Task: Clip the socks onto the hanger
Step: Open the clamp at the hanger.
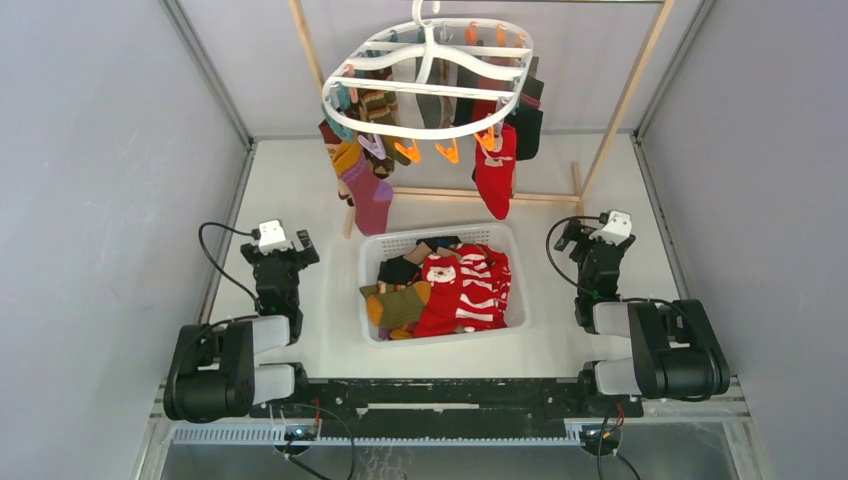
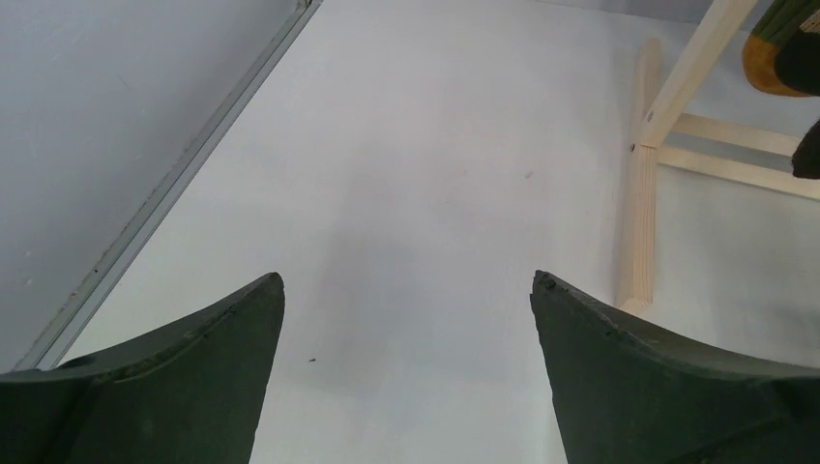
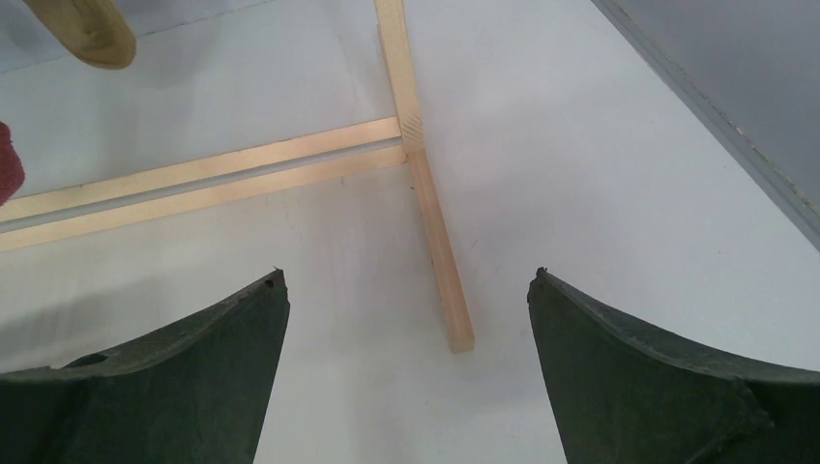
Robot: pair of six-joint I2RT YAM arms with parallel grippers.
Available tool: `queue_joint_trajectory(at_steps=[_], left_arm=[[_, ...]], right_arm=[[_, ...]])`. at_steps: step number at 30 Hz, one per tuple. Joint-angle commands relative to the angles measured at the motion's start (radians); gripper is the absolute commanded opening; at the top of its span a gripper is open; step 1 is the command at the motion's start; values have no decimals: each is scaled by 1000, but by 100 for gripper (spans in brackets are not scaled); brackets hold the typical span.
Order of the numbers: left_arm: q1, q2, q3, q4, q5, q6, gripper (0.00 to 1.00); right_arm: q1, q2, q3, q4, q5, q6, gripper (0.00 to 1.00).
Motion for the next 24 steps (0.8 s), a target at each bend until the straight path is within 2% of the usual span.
queue_joint_trajectory(at_steps=[1,8,10,13,15,16,19,21,24], left_arm=[[-6,-5,43,27,-10,16,100],[-6,-5,45,26,-6,13,100],[10,-21,47,20,31,11,100],[44,-112,122,-188,68,-15,100],[64,-171,203,-403,88,-19,100],[73,-193,243,-491,105,-19,100],[113,-249,366,-733,213,-22,100],[130,-281,446,-892,289,-16,100],[152,-307,565,-1111,388,-5,100]], right_arm=[[-3,-9,15,22,-4,-2,100],[-5,-9,14,21,-4,0,100],[-3,-13,14,21,-4,-3,100],[32,-71,16,-14,81,-25,100],[100,-141,118,-228,318,23,100],[97,-179,158,-333,324,36,100],[81,-337,186,-435,195,83,100],[61,-434,191,-495,92,183,100],[-20,-554,204,-563,-145,370,100]])
